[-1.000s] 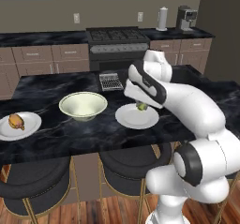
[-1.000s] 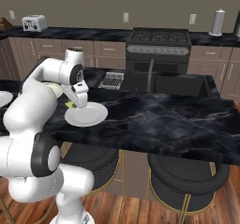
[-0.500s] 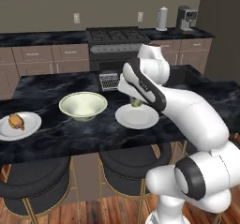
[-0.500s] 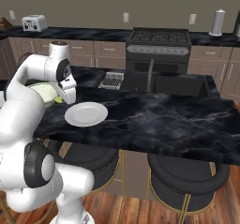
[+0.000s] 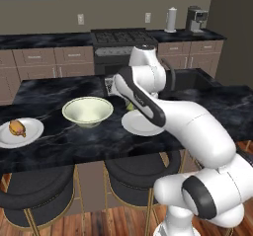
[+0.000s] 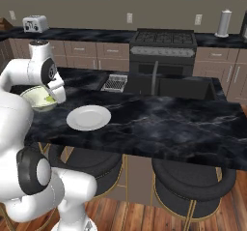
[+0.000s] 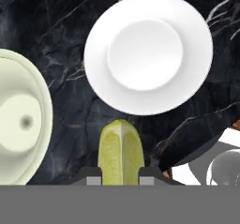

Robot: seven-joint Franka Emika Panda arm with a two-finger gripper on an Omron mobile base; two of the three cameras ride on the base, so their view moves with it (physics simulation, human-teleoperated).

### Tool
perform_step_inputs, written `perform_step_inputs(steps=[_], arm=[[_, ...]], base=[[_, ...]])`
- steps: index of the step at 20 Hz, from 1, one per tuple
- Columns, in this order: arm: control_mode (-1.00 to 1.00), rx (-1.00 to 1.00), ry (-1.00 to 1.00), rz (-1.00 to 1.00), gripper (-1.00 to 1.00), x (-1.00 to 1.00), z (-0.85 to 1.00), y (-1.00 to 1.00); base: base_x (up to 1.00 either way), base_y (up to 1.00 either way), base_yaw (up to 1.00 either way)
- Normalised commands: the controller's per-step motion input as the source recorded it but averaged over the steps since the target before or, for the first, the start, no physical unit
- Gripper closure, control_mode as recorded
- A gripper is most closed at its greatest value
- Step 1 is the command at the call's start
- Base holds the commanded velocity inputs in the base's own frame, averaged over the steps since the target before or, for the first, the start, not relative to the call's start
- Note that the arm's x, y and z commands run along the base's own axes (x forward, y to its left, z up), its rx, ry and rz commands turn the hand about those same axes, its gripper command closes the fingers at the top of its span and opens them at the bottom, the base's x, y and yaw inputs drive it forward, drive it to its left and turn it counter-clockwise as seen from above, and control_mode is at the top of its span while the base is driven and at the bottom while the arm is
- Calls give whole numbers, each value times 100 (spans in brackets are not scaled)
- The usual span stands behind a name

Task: Pick the chicken drumstick and lemon wedge from their plates and place them in the bowl. Then put the bowl in the fridge.

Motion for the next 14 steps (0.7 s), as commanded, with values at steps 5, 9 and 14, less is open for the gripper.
perform_step_inputs(steps=[5, 9, 14], arm=[[-100, -4, -6, 1, 100, 23, 0, 51], [-100, 0, 0, 3, 100, 22, 4, 47], [-100, 0, 0, 3, 100, 24, 1, 44]], base=[[0, 0, 0], [0, 0, 0], [0, 0, 0]])
